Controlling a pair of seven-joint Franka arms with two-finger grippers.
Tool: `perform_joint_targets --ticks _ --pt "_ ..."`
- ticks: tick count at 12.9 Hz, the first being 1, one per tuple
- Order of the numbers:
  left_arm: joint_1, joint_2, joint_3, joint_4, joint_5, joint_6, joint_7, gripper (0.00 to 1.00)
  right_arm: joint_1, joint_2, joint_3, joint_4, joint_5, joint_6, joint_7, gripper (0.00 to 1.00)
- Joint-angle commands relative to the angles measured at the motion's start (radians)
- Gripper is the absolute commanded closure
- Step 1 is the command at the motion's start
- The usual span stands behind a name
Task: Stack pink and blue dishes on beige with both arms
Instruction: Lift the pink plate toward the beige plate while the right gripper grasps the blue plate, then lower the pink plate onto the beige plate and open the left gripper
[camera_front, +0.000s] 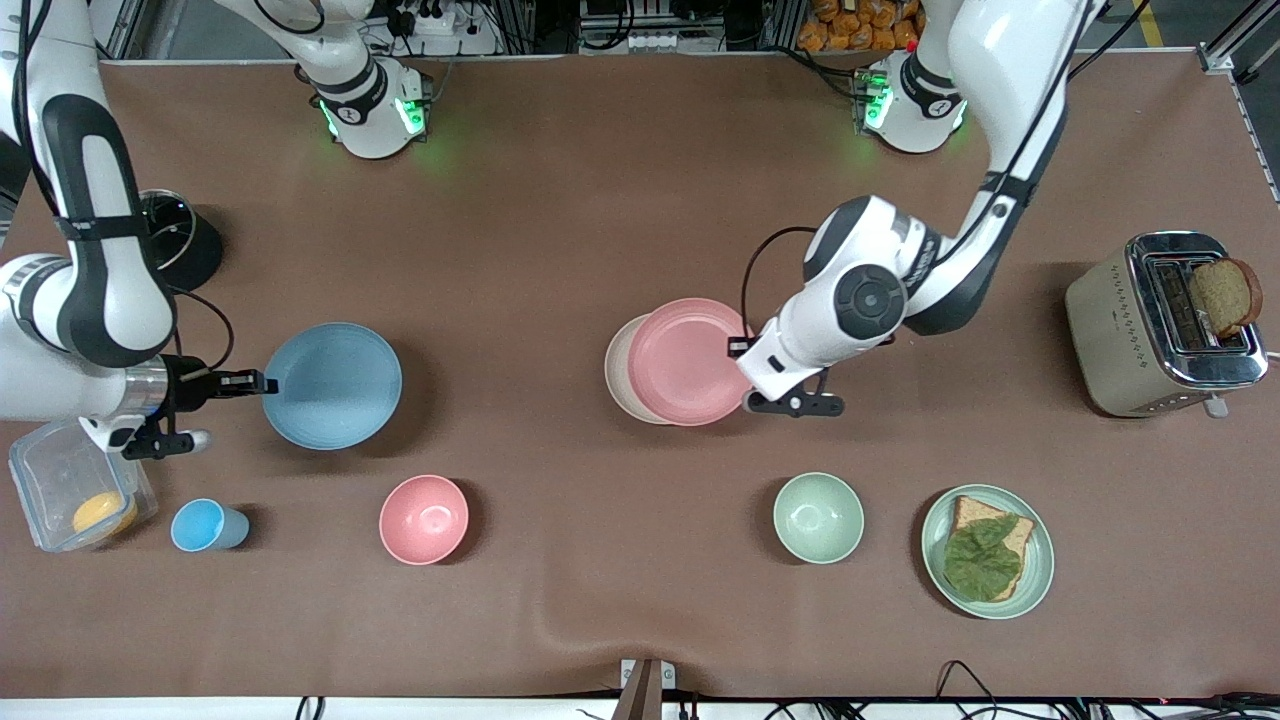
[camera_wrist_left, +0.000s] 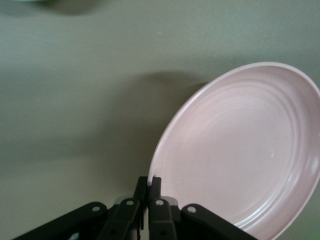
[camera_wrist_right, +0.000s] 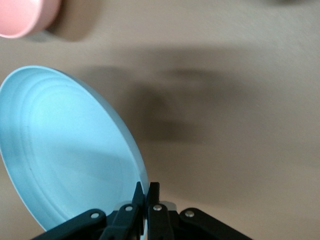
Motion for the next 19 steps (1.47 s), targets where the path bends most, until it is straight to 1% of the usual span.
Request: perform_joint_targets --ticks 1,4,7,10,17,18,19 --pt "-0.033 0.063 0.007 0.028 -0.029 0.054 -0.004 1.0 0.019 0.007 -0.003 0.025 0.016 -0.016 0.025 1.0" --pt "-0.06 0.106 0.008 0.025 -0.026 0.082 -0.005 1.0 0.016 0.007 -0.004 0.027 0.015 -0.018 0.02 1.0" --pt "-0.059 0.111 0.008 -0.002 -0.019 0.094 -0.002 1.0 0.011 0.008 -0.004 0.022 0.016 -0.021 0.022 1.0" --pt "-0.06 0.111 0.01 -0.005 -0.017 0.105 -0.002 1.0 0.008 0.002 -0.004 0.028 0.016 -0.044 0.024 1.0" --pt "-0.06 0.134 0.008 -0.002 -0.017 0.11 -0.002 1.0 0.007 0.002 -0.004 0.03 0.015 -0.045 0.013 1.0" --pt "-0.059 0.137 0.008 0.0 -0.017 0.11 -0.002 0.79 0.011 0.002 -0.006 0.03 0.015 -0.041 0.014 1.0" --pt "-0.059 0.14 0.01 0.001 -0.017 0.11 -0.002 0.53 0.007 0.002 -0.006 0.029 0.015 -0.042 0.008 1.0"
